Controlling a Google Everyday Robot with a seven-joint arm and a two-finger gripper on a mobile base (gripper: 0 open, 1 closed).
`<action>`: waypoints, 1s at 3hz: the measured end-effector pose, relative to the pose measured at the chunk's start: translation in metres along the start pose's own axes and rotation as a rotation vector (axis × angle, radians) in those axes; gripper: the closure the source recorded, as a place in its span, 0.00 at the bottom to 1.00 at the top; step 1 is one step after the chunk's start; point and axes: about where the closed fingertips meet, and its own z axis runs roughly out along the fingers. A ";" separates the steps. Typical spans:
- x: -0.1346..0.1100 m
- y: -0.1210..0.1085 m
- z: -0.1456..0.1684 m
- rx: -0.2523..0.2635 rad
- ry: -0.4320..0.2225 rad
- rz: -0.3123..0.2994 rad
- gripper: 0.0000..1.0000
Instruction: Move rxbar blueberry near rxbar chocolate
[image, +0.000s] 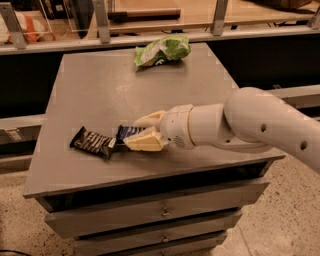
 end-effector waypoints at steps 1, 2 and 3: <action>0.000 -0.002 0.001 -0.003 -0.005 0.012 0.36; 0.000 -0.002 0.001 -0.004 -0.009 0.021 0.13; 0.001 -0.003 0.001 -0.009 -0.014 0.028 0.00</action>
Offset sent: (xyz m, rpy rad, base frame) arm 0.0048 -0.0048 -0.0027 0.0287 0.0257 -0.0155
